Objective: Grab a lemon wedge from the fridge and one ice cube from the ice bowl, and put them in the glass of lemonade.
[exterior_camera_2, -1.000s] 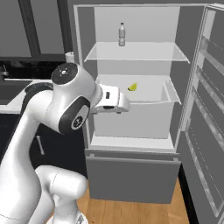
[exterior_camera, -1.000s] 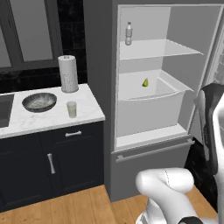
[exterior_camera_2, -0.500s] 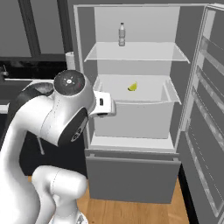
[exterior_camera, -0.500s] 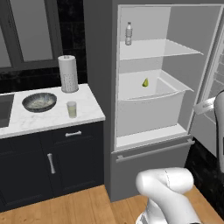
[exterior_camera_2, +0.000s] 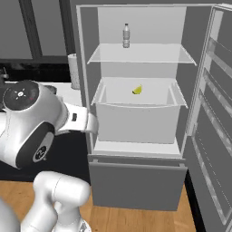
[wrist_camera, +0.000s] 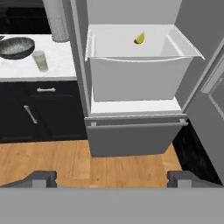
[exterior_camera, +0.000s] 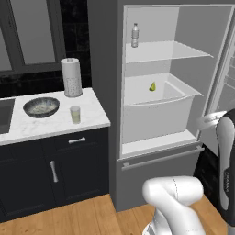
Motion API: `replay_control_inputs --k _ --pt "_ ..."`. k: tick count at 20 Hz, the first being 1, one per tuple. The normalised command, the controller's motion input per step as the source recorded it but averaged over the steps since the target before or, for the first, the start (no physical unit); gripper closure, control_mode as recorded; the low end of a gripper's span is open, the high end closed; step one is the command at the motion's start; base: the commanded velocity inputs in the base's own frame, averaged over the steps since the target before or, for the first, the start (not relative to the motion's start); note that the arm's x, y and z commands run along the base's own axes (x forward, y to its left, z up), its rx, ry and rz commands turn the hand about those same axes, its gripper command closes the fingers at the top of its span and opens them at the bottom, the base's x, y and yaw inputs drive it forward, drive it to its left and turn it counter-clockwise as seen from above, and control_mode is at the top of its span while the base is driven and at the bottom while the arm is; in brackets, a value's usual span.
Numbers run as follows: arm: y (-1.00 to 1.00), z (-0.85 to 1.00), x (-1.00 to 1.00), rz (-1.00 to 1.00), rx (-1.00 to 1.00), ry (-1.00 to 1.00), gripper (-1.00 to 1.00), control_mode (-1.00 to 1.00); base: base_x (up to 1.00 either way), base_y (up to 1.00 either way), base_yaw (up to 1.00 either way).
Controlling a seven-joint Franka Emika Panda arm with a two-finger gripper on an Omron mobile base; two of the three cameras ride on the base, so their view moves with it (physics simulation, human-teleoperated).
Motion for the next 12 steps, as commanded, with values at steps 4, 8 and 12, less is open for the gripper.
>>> replay_control_inputs --k 4,8,12 --pt "0.08 0.0 -0.16 -0.04 0.0 -0.01 -1.0 -1.0 0.0 0.0 0.0" --pt "0.0 0.0 -0.34 -0.06 0.0 -0.01 -1.0 -1.0 0.0 0.0 0.0" --pt "0.0 0.0 -0.14 -0.03 0.0 0.0 -1.0 -1.0 0.0 0.0 0.0"
